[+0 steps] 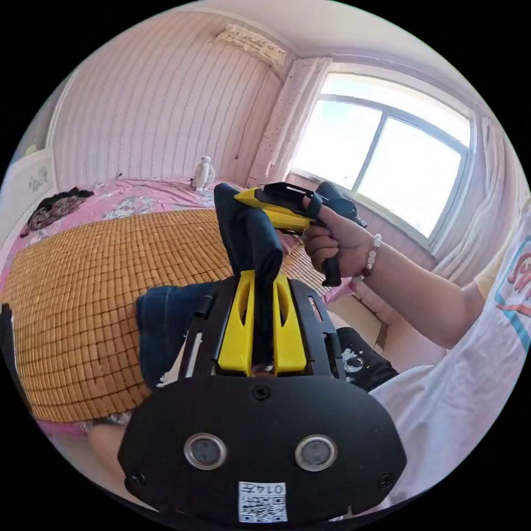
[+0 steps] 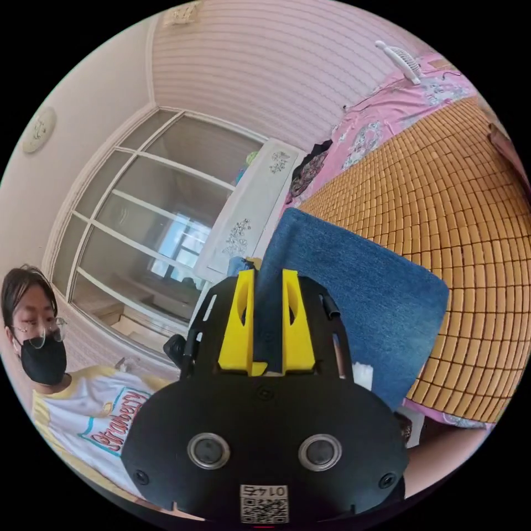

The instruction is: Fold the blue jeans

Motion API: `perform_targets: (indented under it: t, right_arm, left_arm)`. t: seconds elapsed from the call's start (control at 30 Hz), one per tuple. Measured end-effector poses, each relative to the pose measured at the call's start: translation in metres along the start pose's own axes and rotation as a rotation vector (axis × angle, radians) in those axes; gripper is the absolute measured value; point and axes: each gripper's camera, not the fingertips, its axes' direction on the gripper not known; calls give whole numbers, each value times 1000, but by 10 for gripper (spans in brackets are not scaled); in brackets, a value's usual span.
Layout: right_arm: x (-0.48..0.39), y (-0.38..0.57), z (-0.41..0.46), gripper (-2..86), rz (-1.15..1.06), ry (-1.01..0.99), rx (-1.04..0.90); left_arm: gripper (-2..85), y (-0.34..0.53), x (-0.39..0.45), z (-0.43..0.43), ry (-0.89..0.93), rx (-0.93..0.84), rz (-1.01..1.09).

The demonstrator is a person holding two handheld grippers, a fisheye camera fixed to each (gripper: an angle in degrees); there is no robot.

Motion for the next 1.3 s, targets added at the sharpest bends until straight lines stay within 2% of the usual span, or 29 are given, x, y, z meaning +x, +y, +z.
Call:
perform_targets:
  t: [0.07,0.2,0.33,0.43,0.5,0.57,0.7,0.83,0.93,1.1,1.23,1.3]
  right_arm:
    - [6,-14,72,100,-20,91,-182]
    - [20,0,85,105,-2,170,-181]
    - [31,36,35,118,43,478,-94]
    - [46,58,10,132,167,582,-86]
    - [56,65,9,137,241,581,-107]
    - [64,66,22,138,290,555,-146]
    - [64,52,48,109,314,520,-187]
    - [47,24,71,92,277,618,-241]
    - [40,0,85,87,268,598,-245]
    - [35,-73,143,82,224,487,-289]
    - [27,-151,253,81,115,478,-429]
    - [24,-186,304,80,103,458,-438]
  left_arm:
    - [83,18,-36,-18,-111,-43,-133]
    - [90,52,-95,-46,-218,-143,-391]
    - [87,51,-106,-34,-235,-193,-407]
    - [69,36,-96,3,-124,-267,-333]
    - [57,23,-77,41,-31,-358,-246]
    - [63,19,-65,68,-18,-418,-197]
    - [61,13,-60,102,-127,-504,-142]
    - [50,7,-65,105,-115,-509,-114]
    - [45,1,-73,103,-143,-479,-93]
    - [42,-20,-128,90,-300,-386,-169]
    - [40,-34,-200,75,-404,-329,-280]
    - [38,-48,-249,66,-511,-321,-287]
